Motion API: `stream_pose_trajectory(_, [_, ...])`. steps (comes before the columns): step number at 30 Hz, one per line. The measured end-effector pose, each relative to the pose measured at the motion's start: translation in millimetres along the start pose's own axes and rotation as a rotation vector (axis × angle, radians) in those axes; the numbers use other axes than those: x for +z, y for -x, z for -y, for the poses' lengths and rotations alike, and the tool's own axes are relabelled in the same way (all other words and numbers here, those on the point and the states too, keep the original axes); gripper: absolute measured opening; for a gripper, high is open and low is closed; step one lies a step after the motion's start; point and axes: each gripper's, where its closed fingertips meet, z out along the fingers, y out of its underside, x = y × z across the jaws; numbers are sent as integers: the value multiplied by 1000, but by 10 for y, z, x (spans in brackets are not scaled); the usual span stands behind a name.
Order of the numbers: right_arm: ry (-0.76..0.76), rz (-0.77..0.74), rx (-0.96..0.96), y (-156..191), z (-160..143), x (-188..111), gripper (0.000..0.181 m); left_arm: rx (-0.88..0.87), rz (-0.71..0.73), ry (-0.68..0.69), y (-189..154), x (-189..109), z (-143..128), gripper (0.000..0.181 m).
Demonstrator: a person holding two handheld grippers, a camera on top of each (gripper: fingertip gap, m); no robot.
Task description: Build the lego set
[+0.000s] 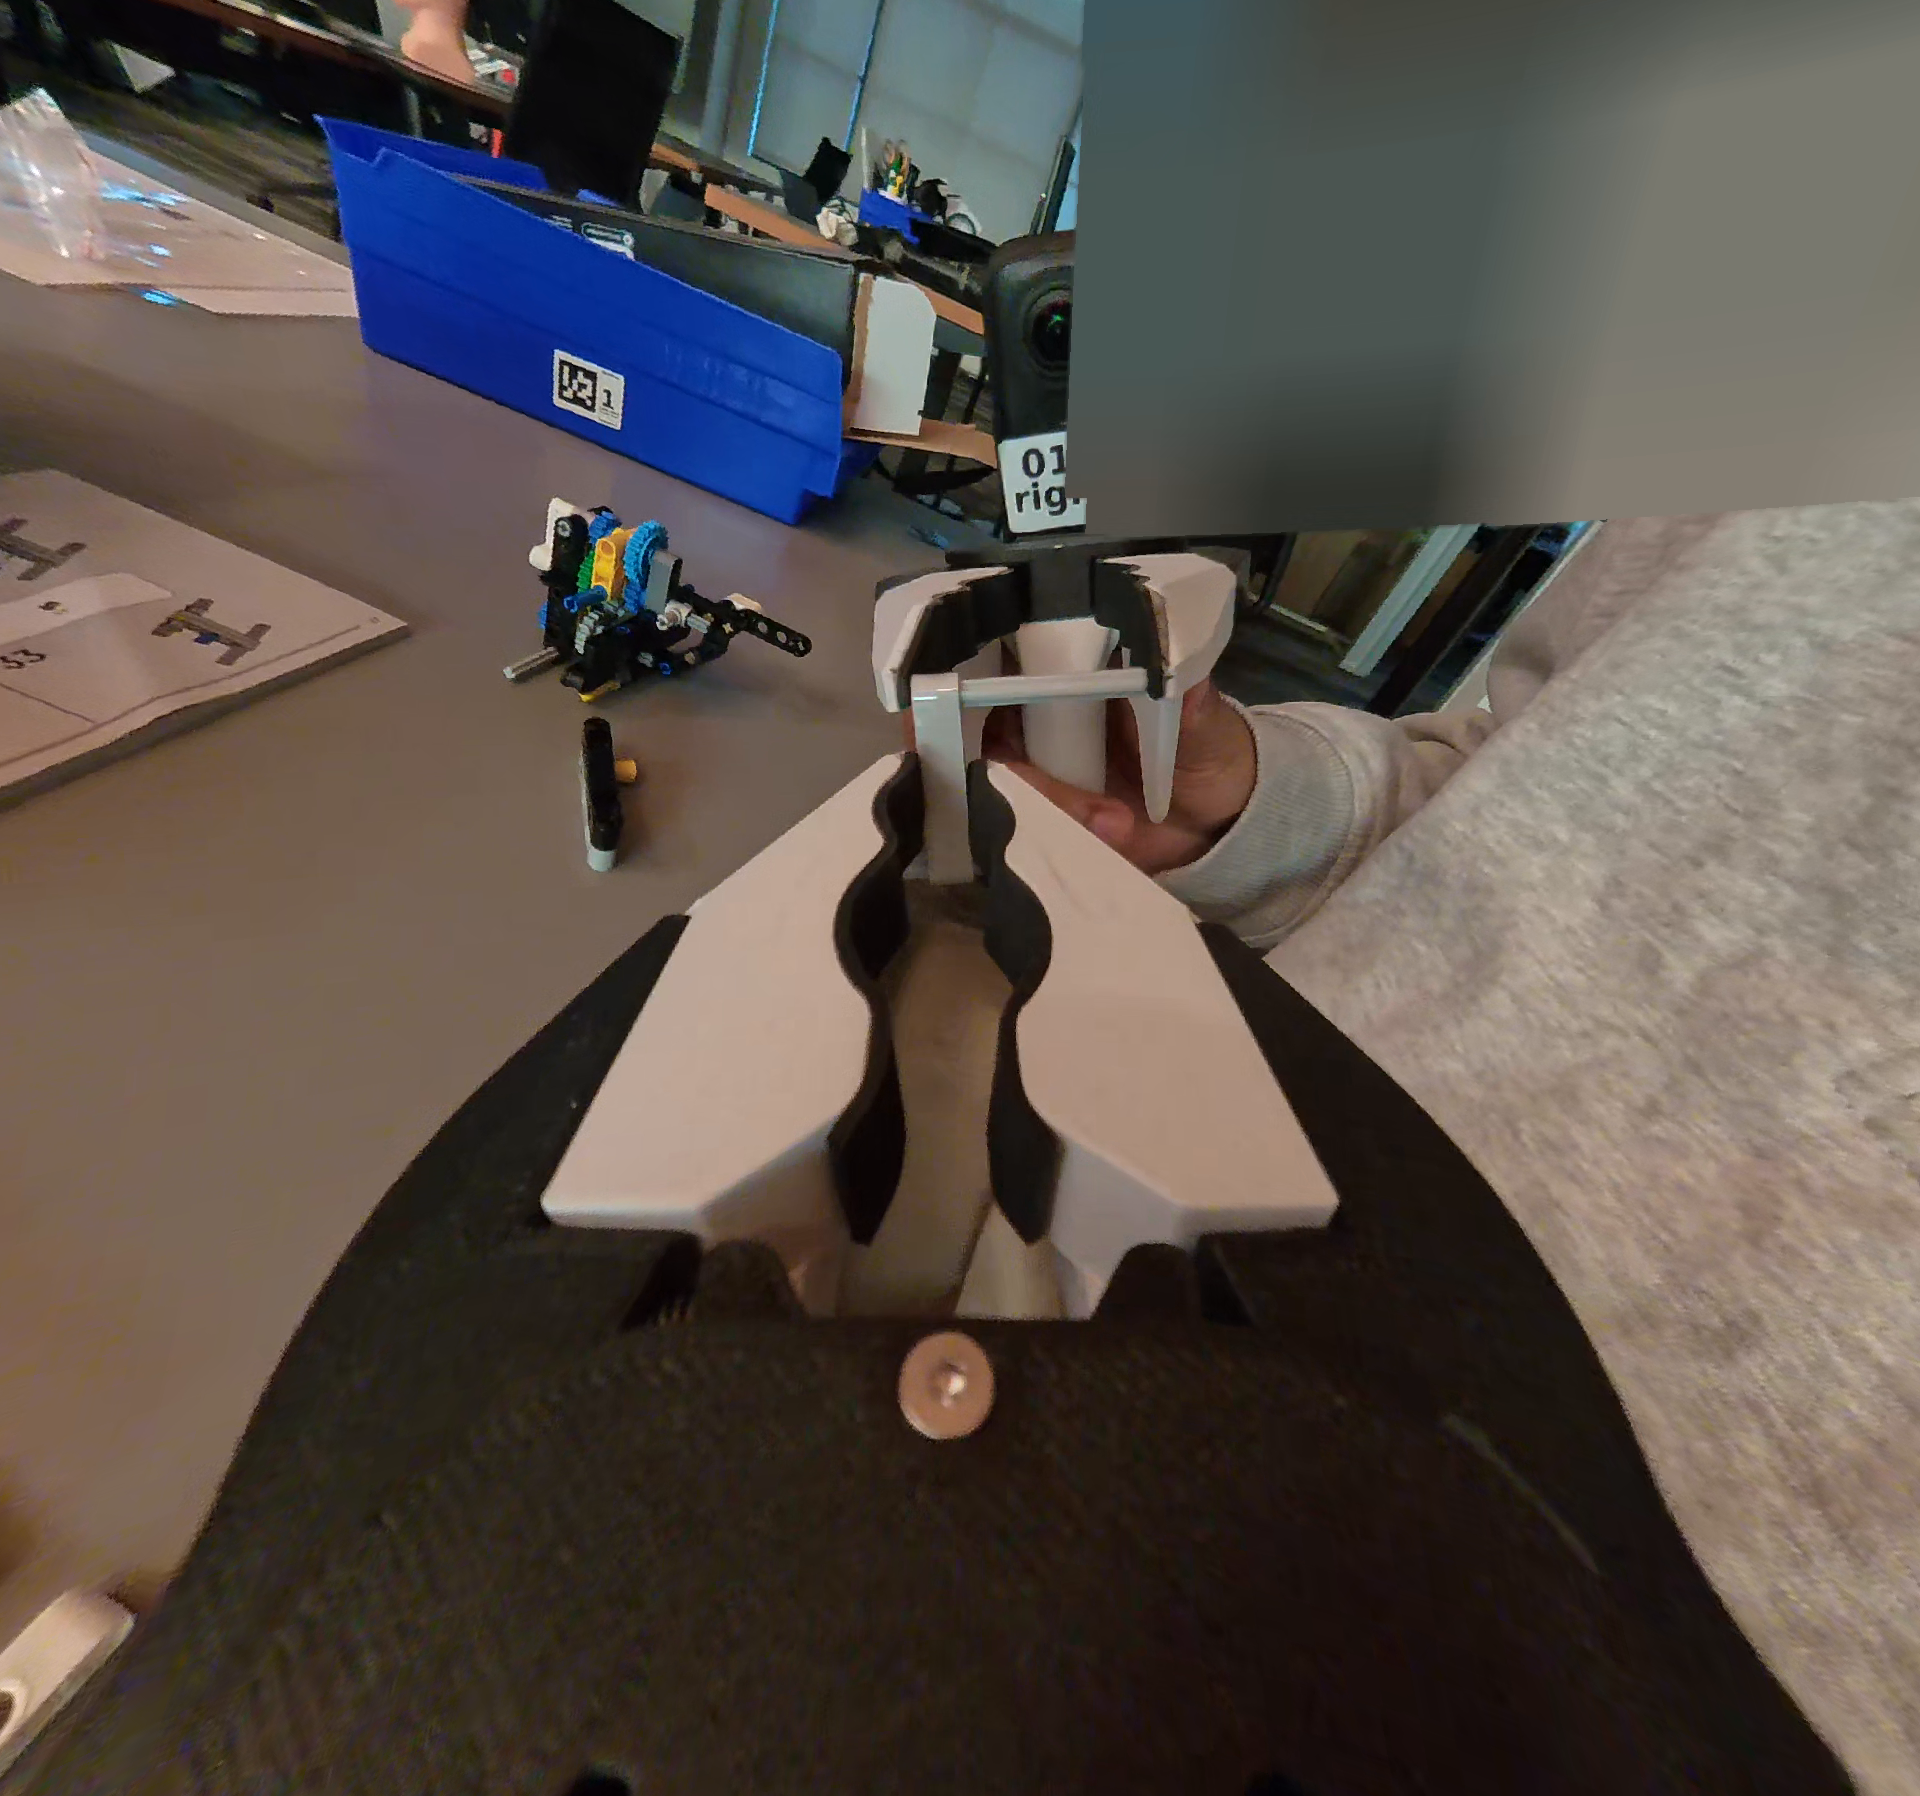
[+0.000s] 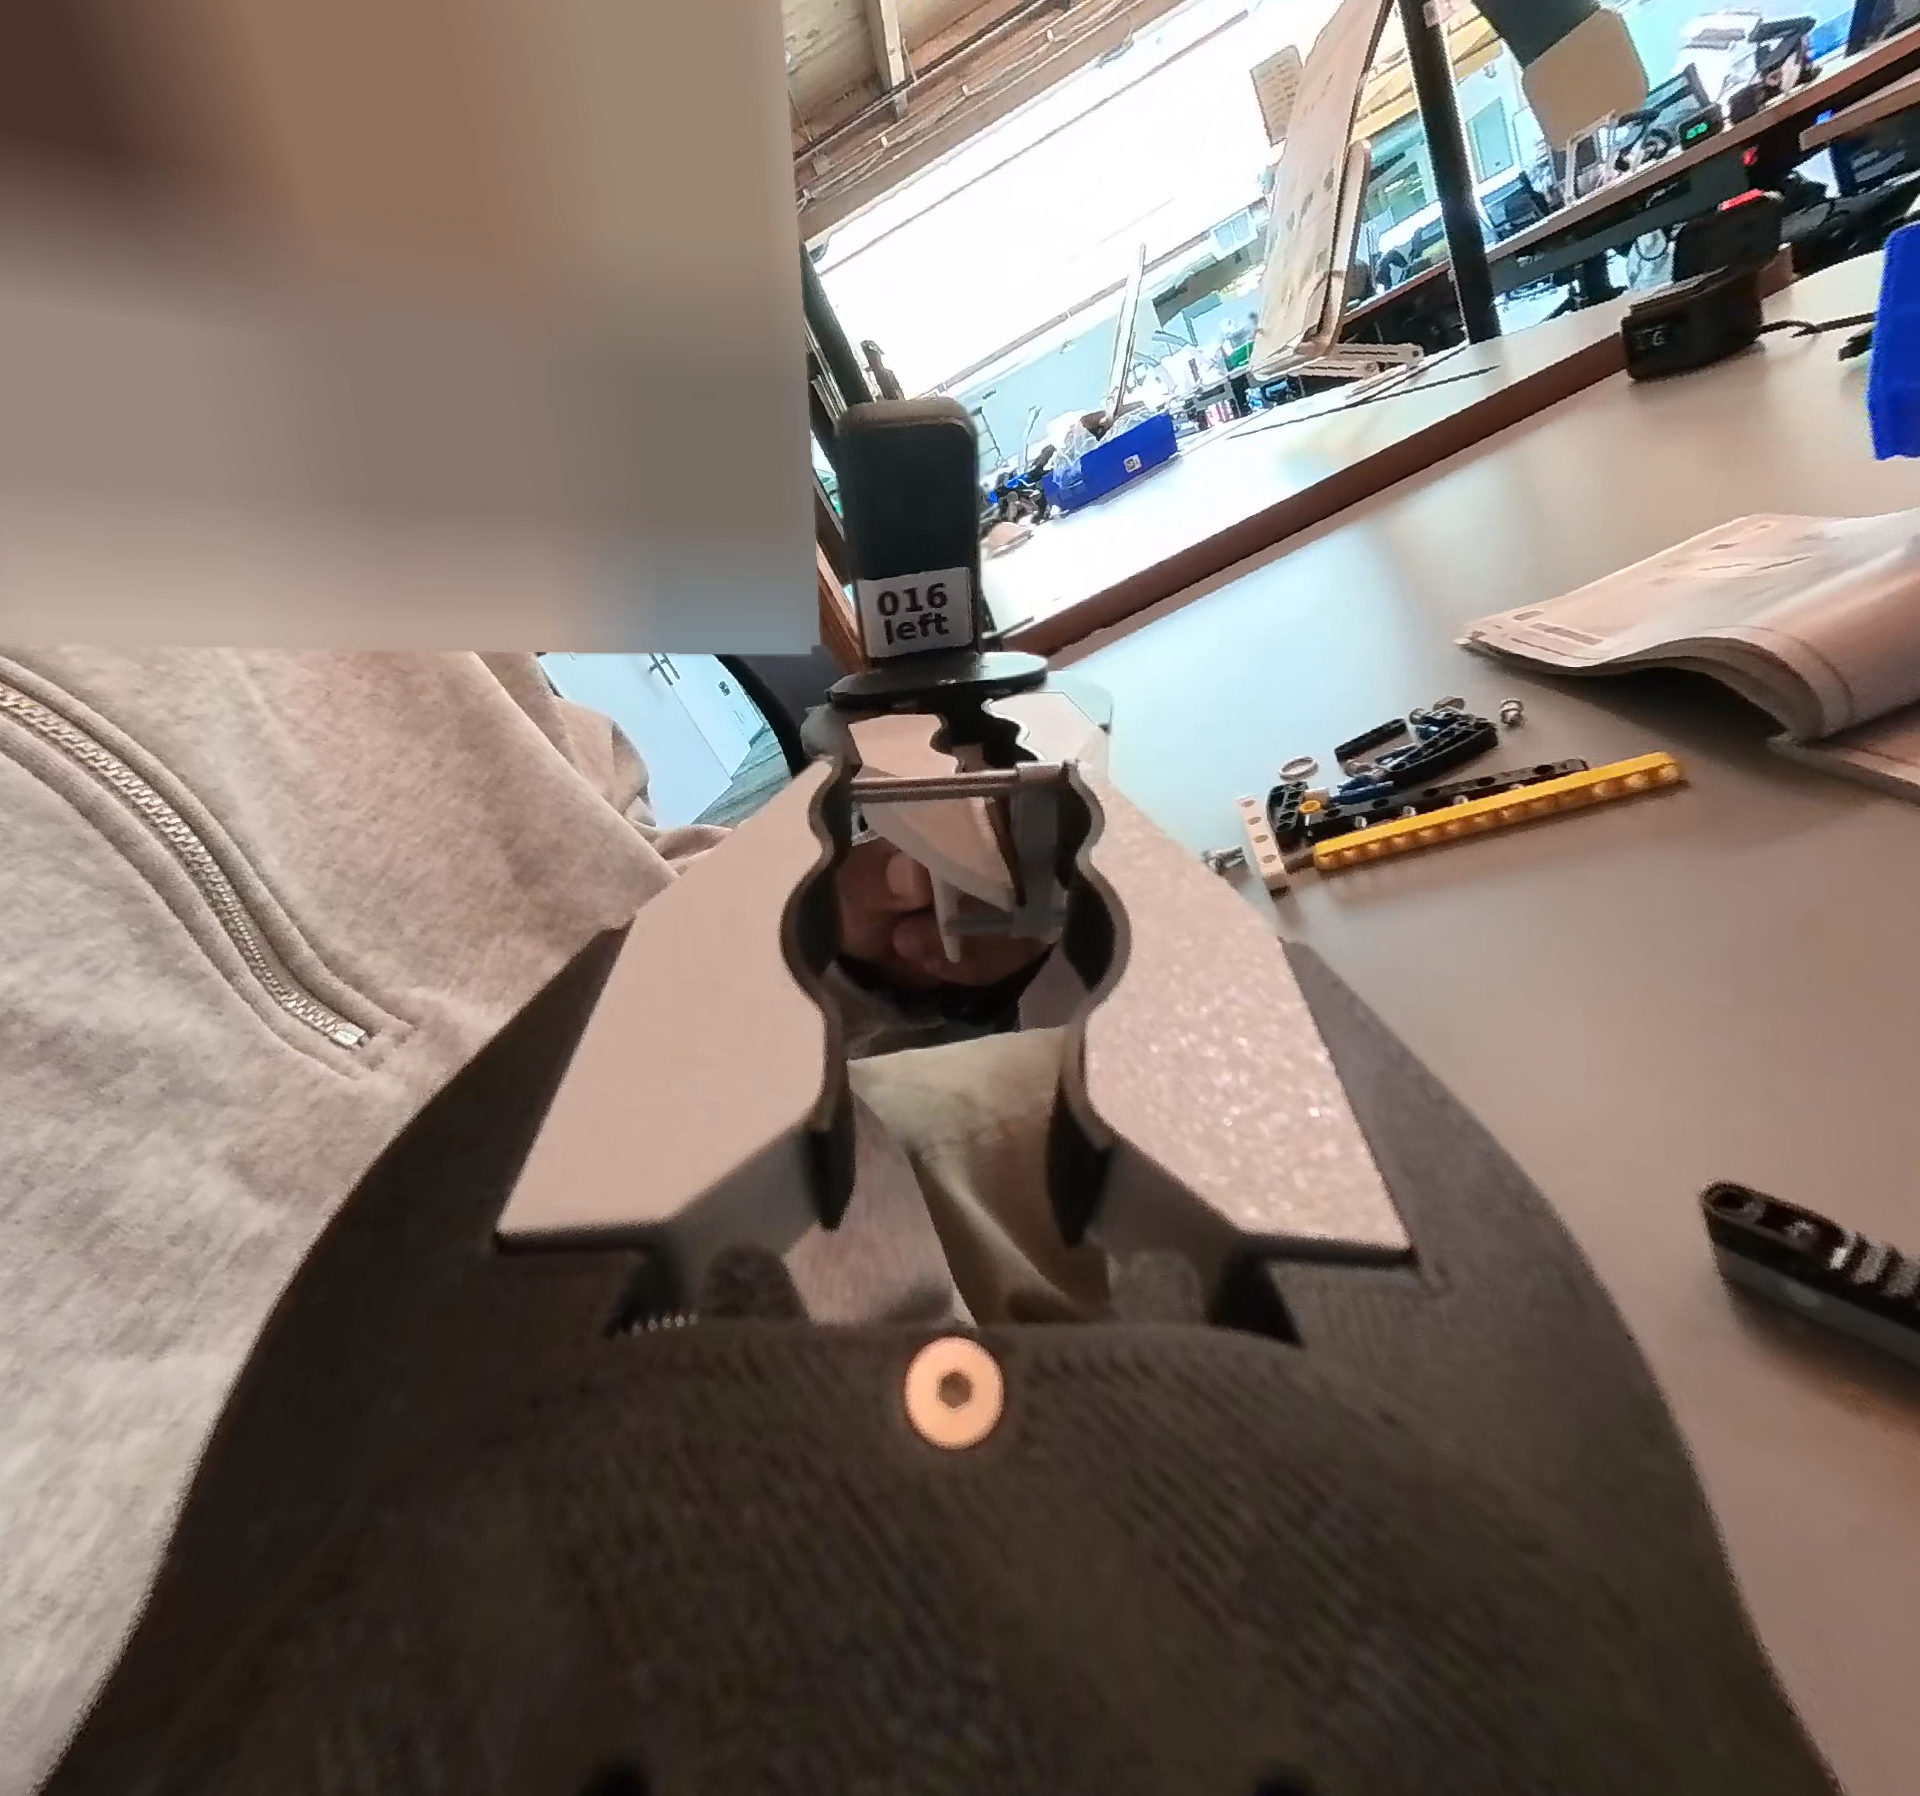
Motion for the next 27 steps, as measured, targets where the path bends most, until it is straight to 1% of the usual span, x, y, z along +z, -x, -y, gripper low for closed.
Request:
stream_pose_trajectory(2, [-7, 11, 5, 5, 3, 1, 38, 15, 3, 3, -2, -2, 1, 5])
stream_pose_trajectory(5, [-42, 40, 49, -7, 13, -9, 41, -63, -34, -22, 6, 4, 21, 5])
stream_pose_trajectory(7, [-69, 53, 73, -18, 33, -9, 58, -81, -42, -43, 5, 2, 41, 4])
stream_pose_trajectory(9, [-100, 81, 59, 37, 100, -31, 54, -8, -1, -21, 22, -3, 26, 4])
stream_pose_trajectory(10, [-98, 67, 38, 30, 109, -42, 54, 41, 24, -5, 30, -3, 18, 4])
stream_pose_trajectory(15, [-12, 26, -162, 63, 78, -88, 50, 243, 109, 67, 25, 15, -47, 4])
stream_pose_trajectory(19, [48, 21, -323, 142, 20, -109, 43, 367, 143, 60, -19, -11, -8, 4])
stream_pose_trajectory(22, [52, 42, -353, 200, 18, -118, 44, 474, 174, 63, -46, -28, 6, 4])
stream_pose_trajectory(24, [52, 57, -362, 231, 17, -120, 42, 501, 173, 61, -63, -26, 1, 4])
stream_pose_trajectory(27, [62, 66, -402, 266, -4, -124, 37, 454, 129, 64, -80, -10, -25, 4])
